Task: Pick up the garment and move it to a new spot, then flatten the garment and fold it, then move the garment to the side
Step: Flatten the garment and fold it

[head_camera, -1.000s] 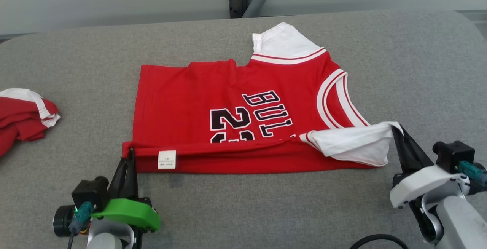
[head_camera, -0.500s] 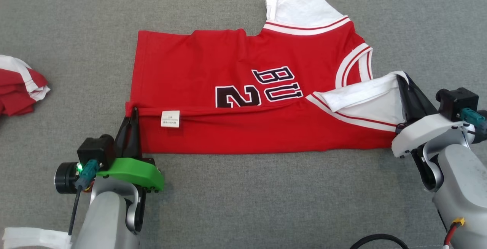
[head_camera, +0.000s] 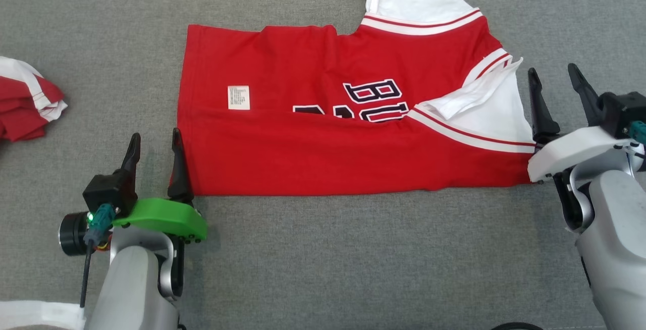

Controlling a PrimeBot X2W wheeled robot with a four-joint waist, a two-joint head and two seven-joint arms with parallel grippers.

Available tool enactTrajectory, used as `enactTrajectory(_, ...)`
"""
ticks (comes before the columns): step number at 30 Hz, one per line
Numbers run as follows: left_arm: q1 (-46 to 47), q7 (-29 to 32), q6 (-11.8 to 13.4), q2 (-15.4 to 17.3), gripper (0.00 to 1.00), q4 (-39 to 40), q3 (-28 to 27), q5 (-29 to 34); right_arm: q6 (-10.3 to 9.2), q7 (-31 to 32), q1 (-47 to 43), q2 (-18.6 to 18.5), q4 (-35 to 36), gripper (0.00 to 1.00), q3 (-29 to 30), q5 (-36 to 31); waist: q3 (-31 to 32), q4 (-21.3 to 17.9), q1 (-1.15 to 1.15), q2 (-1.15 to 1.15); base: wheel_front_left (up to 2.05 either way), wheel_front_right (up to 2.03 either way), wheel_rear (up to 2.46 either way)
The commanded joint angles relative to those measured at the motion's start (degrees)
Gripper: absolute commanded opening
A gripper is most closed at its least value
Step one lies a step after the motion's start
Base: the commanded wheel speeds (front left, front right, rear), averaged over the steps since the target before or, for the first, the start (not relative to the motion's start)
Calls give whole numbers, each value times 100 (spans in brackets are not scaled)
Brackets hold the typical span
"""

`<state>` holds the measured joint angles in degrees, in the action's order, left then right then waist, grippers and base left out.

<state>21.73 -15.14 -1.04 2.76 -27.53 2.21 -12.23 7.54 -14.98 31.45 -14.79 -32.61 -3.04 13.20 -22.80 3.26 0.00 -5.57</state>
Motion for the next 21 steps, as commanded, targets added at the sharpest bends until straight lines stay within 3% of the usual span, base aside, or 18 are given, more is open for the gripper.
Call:
enactTrajectory(1,-216,2,54,23,100,61,-55,-36,-11,-12,-268,36,78,100,106,-34,76,-43,0,-1,0,0,0)
enactTrajectory(5,-556,2,92,25,100,221,-83,7,-11,-12,-697,112,287,100,250,82,227,-86,0,-1,0,0,0)
enactTrajectory(13,-1176,1,172,25,100,370,21,-103,-11,-12,-1622,109,263,100,-101,385,436,-189,0,-1,0,0,0)
enactTrajectory(21,-1271,2,198,26,100,388,7,-167,-11,-12,-1688,235,-78,100,-250,415,457,-173,0,-1,0,0,0)
